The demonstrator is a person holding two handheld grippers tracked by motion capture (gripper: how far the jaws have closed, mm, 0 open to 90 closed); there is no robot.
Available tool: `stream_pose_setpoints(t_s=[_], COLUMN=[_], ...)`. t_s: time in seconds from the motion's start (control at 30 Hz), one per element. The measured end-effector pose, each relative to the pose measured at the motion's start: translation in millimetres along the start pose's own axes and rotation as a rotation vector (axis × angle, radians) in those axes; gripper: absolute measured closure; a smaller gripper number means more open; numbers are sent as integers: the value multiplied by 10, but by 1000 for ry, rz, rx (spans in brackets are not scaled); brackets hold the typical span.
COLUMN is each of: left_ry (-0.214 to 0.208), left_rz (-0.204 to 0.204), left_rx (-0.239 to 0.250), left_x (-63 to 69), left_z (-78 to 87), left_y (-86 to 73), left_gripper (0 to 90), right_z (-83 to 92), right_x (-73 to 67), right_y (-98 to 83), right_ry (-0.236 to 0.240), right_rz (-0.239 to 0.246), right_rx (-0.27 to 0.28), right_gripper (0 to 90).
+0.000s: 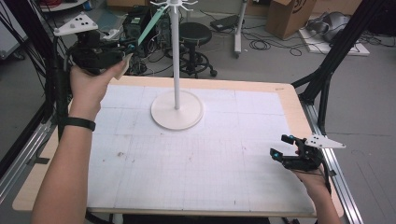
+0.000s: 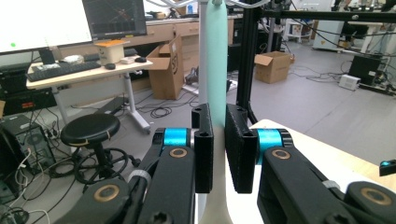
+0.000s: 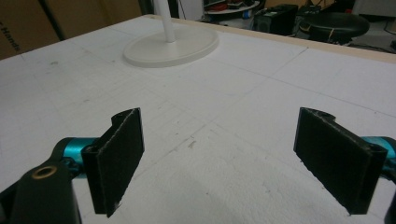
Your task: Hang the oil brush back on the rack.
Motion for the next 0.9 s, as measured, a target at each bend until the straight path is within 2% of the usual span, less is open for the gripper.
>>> stream_pose_setpoints(t_s=[0.1, 0.2, 0.33, 0.43, 0.5, 0.6, 0.73, 0.9], left_ry=[-1, 1, -3, -19, -24, -48, -80, -77], left_rz=[1, -12, -20, -25, -35, -45, -57, -41], left_rx=[-39, -66, -84, -87, -92, -87, -81, -73], left_x=[9, 22, 45, 64, 85, 145, 221, 262], left_z=[-21, -41, -44, 2, 40, 137, 295, 524], left_y=[-33, -60, -104, -154, -196, -290, -461, -809], left_gripper=[798, 667, 552, 418, 367, 313, 290, 250], right_z=[2, 4, 2, 3, 2, -3, -8, -16], right_x=[2, 1, -1, -1, 0, 0, -6, -9], right_y=[0, 2, 2, 2, 1, -1, -5, -22], right_ry=[-1, 0, 0, 1, 2, 3, 6, 7], right_rz=[-2, 1, 1, 2, 0, 4, 4, 3], right_rx=[1, 0, 2, 1, 0, 0, -6, -13], right_gripper=[153, 153, 153, 153, 153, 153, 153, 152])
Point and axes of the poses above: each handheld gripper's, and its own axes: z roughly backward along the jaws, y roughly out of its top, x roughly to its right, the point moved 3 cm from there along -z, roughly forward along the jaws, and after that the axes turned 13 degrees about x, right-handed, at the moved point
